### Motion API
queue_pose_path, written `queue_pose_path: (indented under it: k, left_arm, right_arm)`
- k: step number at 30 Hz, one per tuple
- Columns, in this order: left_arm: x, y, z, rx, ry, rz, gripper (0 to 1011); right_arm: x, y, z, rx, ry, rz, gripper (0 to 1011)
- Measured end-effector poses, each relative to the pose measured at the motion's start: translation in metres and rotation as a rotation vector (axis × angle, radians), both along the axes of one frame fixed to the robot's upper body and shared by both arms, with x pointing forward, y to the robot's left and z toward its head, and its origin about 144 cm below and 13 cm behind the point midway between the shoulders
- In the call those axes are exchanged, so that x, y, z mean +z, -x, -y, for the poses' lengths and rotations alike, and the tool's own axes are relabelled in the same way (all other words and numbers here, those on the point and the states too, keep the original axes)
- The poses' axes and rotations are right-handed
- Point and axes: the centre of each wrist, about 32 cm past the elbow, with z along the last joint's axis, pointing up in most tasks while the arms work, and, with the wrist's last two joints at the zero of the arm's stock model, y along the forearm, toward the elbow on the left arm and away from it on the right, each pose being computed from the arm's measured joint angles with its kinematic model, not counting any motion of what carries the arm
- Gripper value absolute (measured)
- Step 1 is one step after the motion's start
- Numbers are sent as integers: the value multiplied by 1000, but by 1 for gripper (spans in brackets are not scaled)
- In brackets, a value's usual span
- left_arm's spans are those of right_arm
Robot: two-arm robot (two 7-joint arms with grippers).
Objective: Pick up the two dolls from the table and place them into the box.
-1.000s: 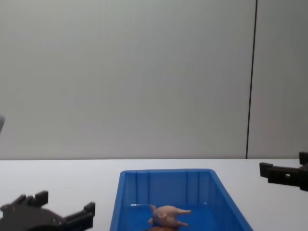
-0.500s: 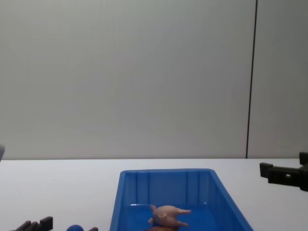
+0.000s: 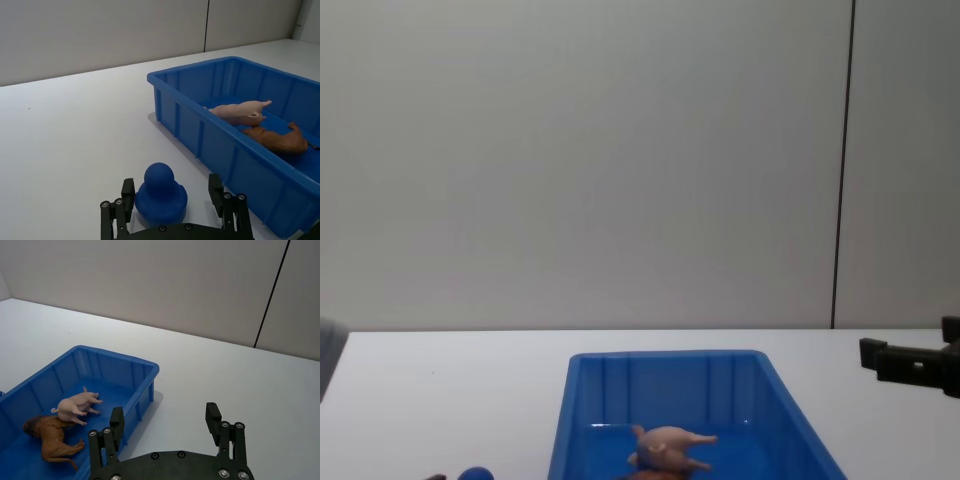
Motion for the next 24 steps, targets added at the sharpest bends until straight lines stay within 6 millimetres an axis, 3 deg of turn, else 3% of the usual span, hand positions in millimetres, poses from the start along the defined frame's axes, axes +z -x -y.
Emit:
queue_pose_path:
  k: [5,17,24]
  left_arm:
    - [0,-3,0,-6,-15,-8,863]
    - [3,-10,0,-14,-49,0,483]
    - [18,-15,-2,-4,-78,59,418]
  right_arm:
    - [0,0,0,0,0,0,1001]
    - [0,0,0,0,0,0,1001]
    - [0,0,0,0,0,0,1001]
